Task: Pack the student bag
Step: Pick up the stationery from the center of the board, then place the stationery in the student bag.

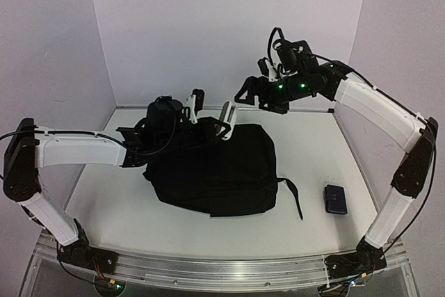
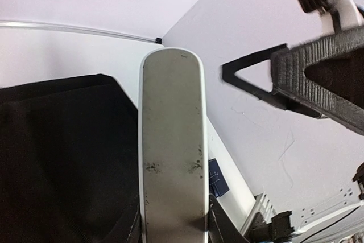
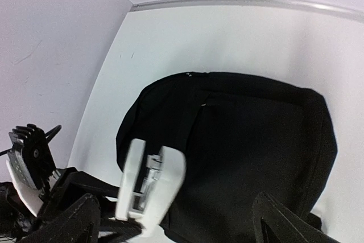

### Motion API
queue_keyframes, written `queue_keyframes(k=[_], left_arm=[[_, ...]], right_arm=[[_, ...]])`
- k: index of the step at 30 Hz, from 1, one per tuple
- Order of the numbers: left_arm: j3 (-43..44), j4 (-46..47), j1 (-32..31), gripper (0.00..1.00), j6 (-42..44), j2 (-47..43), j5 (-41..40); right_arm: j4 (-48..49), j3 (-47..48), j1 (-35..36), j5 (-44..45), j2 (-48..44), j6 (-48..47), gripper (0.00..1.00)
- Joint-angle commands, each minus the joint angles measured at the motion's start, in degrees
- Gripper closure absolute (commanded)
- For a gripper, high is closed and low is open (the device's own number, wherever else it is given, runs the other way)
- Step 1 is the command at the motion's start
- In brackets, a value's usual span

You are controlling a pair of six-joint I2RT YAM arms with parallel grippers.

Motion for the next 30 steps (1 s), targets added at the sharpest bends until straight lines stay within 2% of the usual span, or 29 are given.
queue_keyframes(k=[1, 6, 15, 21, 25, 30], left_arm=[[-4.7, 1.4, 2.3, 1.0, -5.69, -9.66, -3.96], [-7.96, -4.64, 2.78, 1.0, -6.46, -17.12, -8.44], [-14.17, -7.1, 3.3, 1.0, -8.81, -24.47, -11.34], [-16.45, -7.33, 3.3, 1.0, -9.84, -26.82, -12.25], [-17.05, -7.6, 3.3, 1.0, -10.03, -27.22, -12.06], [-17.56, -7.91, 3.3, 1.0, -10.16, -27.78, -12.0]], right_arm=[[1.32, -1.49, -0.09, 5.72, -2.42, -9.7, 0.15], [-1.36, -1.82, 3.8, 9.63, 1.82, -12.5, 0.27], [-5.63, 2.46, 11.53, 13.82, 10.2, -15.28, 0.27], [-6.22, 4.73, 14.04, 14.9, 15.22, -15.27, 0.28], [-6.49, 7.3, 14.22, 15.65, 18.15, -14.94, 0.33], [-7.12, 9.21, 14.22, 20.93, 20.25, -14.97, 0.42]])
